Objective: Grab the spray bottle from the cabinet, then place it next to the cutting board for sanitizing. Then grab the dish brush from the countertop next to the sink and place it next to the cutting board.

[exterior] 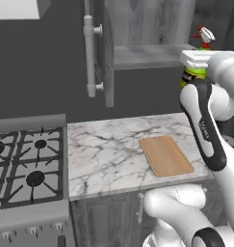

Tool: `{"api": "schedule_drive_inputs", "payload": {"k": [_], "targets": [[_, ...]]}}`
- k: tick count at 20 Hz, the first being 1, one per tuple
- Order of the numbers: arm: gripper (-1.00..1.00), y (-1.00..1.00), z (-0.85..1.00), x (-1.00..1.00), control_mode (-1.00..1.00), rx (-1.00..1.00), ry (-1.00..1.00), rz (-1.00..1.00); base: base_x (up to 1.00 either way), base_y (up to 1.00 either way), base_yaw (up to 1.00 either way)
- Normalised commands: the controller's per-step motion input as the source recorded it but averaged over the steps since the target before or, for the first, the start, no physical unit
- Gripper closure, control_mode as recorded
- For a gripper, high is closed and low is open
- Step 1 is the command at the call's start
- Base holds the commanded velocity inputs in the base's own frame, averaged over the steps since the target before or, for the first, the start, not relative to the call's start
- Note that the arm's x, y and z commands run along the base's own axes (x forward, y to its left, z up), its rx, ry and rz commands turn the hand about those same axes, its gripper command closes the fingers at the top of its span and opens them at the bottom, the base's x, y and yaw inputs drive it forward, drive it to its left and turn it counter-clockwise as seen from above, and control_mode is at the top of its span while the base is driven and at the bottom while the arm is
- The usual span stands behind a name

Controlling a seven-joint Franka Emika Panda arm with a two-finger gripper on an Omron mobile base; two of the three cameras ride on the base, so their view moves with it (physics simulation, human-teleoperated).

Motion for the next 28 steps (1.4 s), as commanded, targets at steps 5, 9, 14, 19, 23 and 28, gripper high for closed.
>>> {"api": "schedule_drive_inputs", "payload": {"k": [5, 9, 14, 19, 23, 28], "targets": [[1.00, 0.55, -0.21, -1.00, -1.00, 0.01, 0.00, 0.00, 0.00, 0.00, 0.00], [1.00, 0.70, -0.43, -0.56, -1.00, 0.00, 0.03, -0.05, 0.00, 0.00, 0.00], [1.00, 0.46, -0.55, -0.30, -1.00, 0.02, 0.03, -0.03, 0.00, 0.00, 0.00], [1.00, 0.21, -0.67, -0.11, -1.00, 0.00, 0.00, 0.00, 0.00, 0.00, 0.00], [1.00, 0.09, -0.66, 0.00, -1.00, 0.00, 0.02, 0.00, 0.00, 0.00, 0.00], [1.00, 0.49, -0.75, 0.40, -1.00, 0.07, 0.00, 0.02, 0.00, 0.00, 0.00]]}}
